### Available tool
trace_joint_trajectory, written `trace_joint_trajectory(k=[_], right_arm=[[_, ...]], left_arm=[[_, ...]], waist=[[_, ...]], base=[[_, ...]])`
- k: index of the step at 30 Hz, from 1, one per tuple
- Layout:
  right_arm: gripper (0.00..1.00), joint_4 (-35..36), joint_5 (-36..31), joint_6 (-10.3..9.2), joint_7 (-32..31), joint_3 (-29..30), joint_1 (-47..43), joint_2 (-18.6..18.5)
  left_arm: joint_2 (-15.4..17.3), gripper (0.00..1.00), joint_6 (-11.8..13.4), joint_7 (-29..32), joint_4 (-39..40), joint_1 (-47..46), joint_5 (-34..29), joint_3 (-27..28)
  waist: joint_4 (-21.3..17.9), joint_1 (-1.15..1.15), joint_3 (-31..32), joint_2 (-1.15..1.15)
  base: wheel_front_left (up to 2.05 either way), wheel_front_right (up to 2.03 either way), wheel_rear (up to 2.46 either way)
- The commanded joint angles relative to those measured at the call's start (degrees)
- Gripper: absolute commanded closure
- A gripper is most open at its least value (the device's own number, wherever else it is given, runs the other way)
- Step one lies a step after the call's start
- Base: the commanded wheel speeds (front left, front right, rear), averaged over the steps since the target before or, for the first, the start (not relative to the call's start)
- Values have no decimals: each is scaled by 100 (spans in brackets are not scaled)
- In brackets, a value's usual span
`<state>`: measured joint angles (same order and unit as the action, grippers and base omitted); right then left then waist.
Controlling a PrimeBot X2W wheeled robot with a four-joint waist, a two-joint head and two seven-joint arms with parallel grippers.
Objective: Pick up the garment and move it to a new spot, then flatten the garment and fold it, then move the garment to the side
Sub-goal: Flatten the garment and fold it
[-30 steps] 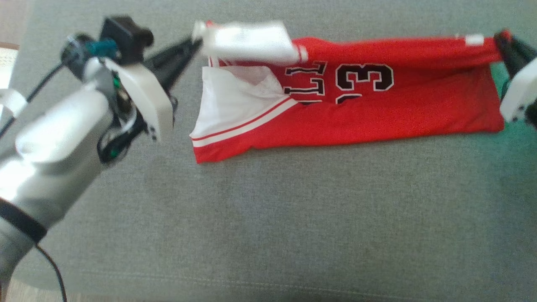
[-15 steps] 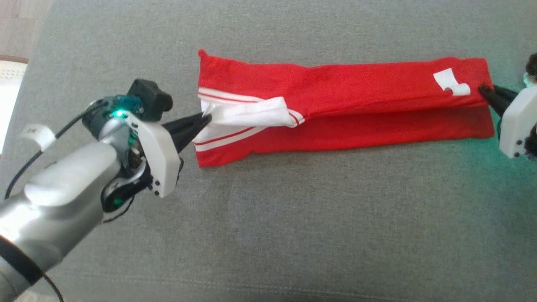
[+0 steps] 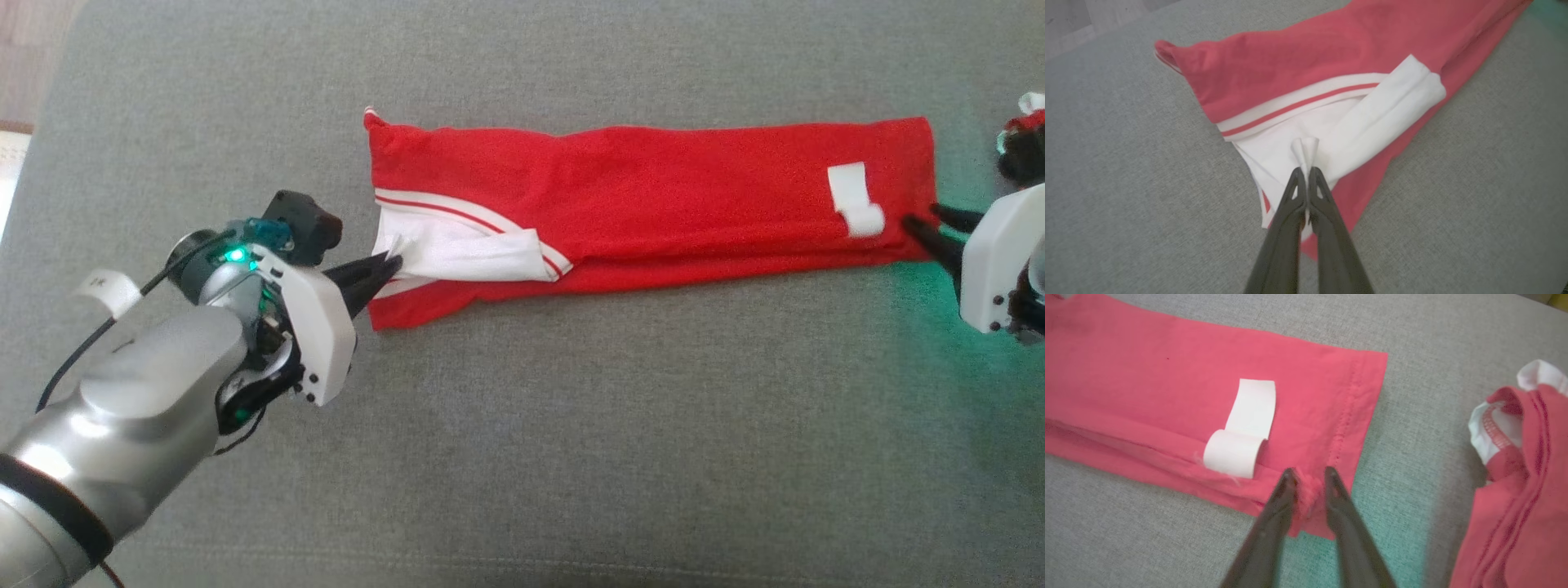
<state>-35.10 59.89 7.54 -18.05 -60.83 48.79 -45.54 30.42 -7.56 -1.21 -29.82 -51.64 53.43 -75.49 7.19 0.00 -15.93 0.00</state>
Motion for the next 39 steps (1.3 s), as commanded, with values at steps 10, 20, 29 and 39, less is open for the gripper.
trace_joint_trajectory(k=[10, 20, 29, 39], right_arm=[[0, 86, 587, -5, 231, 257, -32, -16], [0, -42, 761, -5, 2137, 1087, -318, 532], [0, -381, -48, -5, 3296, 2240, -788, 1622], [0, 746, -3053, -5, 3303, 4887, -2423, 3444]], left_arm=[[-58, 0, 306, -981, -641, 13, 265, 735], [-216, 0, 1061, -1375, 448, 748, 121, 3163], [-1185, 0, 919, -1377, 2061, 2786, -1549, 5899], [-2398, 0, 265, -1378, 2445, 4133, -3160, 7205]], waist=[[-153, 0, 562, 0], [-212, 0, 1039, 0], [-356, 0, 1204, 0], [-588, 0, 1182, 0]], base=[[0, 0, 0], [0, 0, 0], [0, 0, 0], [0, 0, 0]])
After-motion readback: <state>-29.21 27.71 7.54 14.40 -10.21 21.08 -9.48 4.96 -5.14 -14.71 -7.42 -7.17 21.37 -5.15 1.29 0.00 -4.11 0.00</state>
